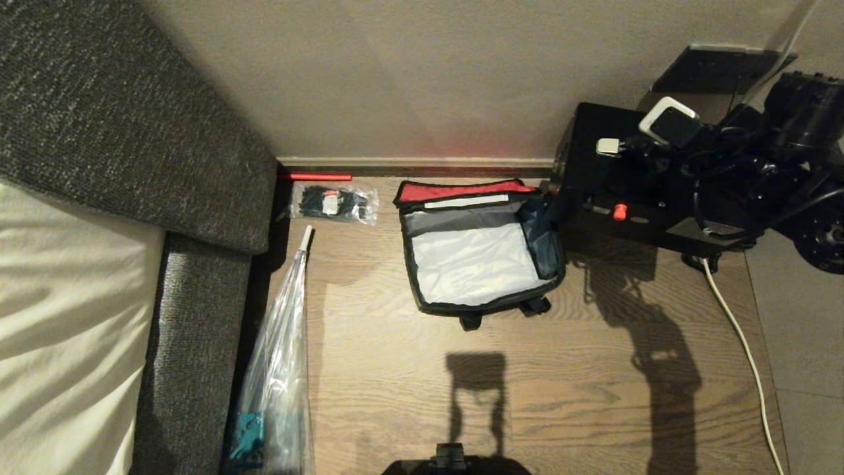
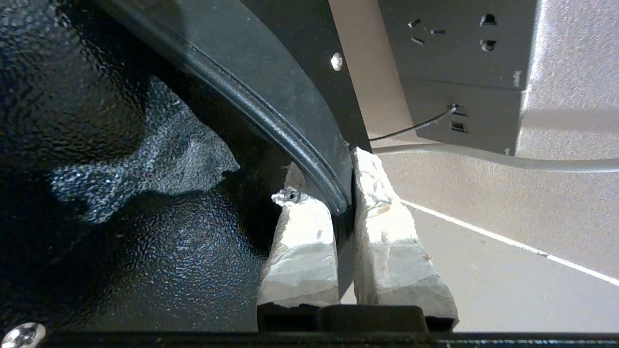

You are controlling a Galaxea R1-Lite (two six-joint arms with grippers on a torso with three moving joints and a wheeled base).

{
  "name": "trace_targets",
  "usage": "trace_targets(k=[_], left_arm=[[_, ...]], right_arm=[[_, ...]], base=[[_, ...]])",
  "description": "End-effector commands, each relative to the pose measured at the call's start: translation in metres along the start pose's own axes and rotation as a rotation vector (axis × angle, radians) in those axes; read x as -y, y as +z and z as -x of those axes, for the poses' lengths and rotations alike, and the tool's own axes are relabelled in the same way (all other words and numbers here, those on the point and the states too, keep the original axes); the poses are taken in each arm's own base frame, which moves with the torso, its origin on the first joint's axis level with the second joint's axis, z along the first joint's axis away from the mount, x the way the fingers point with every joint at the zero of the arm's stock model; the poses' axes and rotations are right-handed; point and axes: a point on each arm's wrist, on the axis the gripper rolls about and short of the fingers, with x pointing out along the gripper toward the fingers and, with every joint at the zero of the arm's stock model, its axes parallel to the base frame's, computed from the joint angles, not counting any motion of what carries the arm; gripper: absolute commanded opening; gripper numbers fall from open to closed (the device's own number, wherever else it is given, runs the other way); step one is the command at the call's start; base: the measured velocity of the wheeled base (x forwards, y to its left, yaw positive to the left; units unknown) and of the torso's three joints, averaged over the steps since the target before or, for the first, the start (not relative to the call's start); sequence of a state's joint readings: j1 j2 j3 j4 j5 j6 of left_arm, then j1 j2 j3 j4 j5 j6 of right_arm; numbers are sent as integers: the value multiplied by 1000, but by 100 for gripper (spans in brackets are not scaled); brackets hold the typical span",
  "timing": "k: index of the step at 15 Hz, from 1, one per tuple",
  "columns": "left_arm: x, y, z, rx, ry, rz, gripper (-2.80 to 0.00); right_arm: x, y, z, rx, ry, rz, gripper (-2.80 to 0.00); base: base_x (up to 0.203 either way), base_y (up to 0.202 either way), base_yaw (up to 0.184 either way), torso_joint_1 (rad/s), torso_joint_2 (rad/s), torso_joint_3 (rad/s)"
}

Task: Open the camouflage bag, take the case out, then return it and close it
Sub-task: Place the black box back

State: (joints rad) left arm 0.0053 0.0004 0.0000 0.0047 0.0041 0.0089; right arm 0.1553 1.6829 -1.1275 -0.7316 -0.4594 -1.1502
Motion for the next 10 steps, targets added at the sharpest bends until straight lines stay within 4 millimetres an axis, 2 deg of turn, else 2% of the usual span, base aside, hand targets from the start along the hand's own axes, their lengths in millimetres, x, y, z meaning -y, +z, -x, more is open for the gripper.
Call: trace_targets(k=[1,10], left_arm=[[0,0,0,0,1,0,-280],[0,-1,0,0,1,0,-280]], right_arm=[[14,3,10,11,-18,-7,-280],[-3,30,31,100,81,-52,-280]], base=[[0,0,0,0,0,0],[0,0,0,0,0,0]])
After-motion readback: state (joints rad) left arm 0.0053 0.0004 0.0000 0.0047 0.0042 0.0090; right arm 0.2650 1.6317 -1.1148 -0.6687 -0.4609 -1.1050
